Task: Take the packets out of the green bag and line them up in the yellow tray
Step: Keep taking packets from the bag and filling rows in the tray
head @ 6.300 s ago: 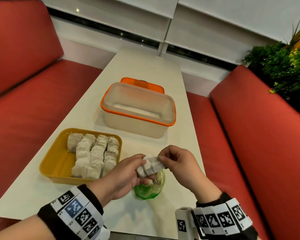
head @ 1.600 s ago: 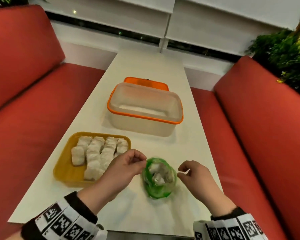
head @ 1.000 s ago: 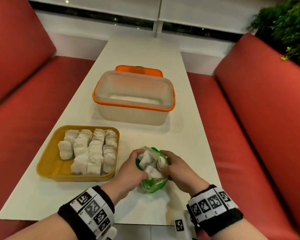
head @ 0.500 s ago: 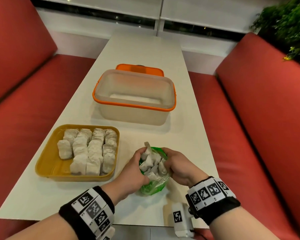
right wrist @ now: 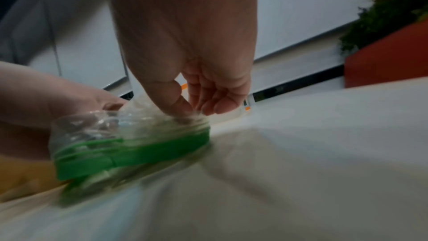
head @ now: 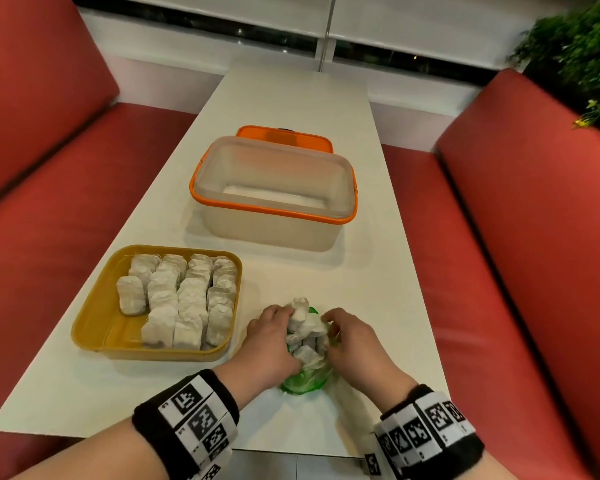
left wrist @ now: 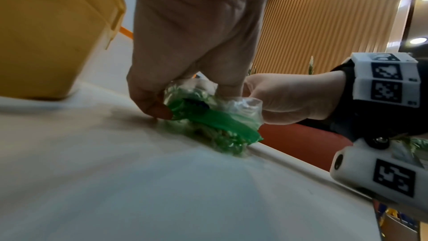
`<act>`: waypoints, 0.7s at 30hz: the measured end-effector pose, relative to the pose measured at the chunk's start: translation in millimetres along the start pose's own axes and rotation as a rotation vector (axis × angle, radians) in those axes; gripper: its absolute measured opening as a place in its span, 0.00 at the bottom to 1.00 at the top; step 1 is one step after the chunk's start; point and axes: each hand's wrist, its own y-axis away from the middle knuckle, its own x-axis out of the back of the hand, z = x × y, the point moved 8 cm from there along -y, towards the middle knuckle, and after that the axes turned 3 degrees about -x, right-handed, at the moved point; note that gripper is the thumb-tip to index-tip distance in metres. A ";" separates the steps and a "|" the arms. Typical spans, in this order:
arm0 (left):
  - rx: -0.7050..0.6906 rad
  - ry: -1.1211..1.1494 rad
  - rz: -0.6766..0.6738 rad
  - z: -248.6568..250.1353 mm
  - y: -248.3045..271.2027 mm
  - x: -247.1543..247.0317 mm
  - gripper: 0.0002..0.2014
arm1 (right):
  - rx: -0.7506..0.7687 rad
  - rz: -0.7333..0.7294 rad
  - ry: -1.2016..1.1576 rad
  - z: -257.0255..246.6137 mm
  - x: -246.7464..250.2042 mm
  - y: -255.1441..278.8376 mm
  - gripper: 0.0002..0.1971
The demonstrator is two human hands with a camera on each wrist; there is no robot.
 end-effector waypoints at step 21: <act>-0.003 0.139 0.046 -4.7 5.2 2.6 0.45 | 0.021 0.164 -0.299 -15.8 35.8 4.4 0.05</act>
